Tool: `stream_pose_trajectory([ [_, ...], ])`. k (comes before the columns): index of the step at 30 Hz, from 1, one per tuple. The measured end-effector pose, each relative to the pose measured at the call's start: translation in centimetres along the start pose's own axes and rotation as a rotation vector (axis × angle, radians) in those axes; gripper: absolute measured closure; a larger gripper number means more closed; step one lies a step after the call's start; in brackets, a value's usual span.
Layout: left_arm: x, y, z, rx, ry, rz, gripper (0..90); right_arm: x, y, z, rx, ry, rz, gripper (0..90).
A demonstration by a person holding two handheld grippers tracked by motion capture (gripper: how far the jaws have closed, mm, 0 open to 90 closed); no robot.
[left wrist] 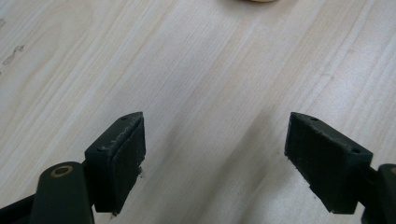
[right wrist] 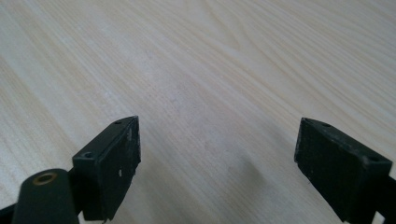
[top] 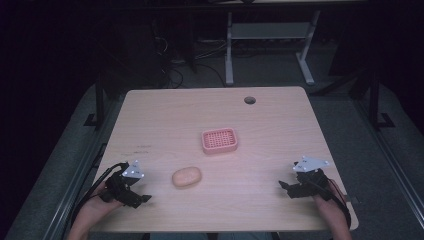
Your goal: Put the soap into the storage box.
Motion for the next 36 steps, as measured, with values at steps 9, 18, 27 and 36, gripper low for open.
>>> stream_pose_trajectory([
  [9, -0.1, 0.1, -0.2, 0.007, -0.002, -0.007, 20.0, -0.1, -0.1, 0.1, -0.004, 0.002, 0.004, 13.8],
  [18, -0.6, 0.5, -0.3, 0.016, 0.013, -0.017, 20.3, -0.1, -0.4, 0.0, -0.008, -0.005, 0.004, 13.8],
  [27, -1.4, 0.8, -0.5, 0.019, 0.019, -0.035, 20.3, -0.1, -0.4, 0.0, -0.012, -0.001, 0.005, 13.8],
  [36, -1.9, 0.9, -0.6, 0.024, 0.024, -0.043, 20.0, -0.2, -0.5, -0.1, -0.015, -0.003, 0.014, 13.8],
])
Point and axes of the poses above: each handheld gripper's, and its own axes: z roughly backward along the jaws, x roughly out of its underside, y roughly to its right, the point moved 3 cm from there along -z, roughly forward along the jaws, and after that the axes turned 9 degrees about -z, right-handed, at the moved point
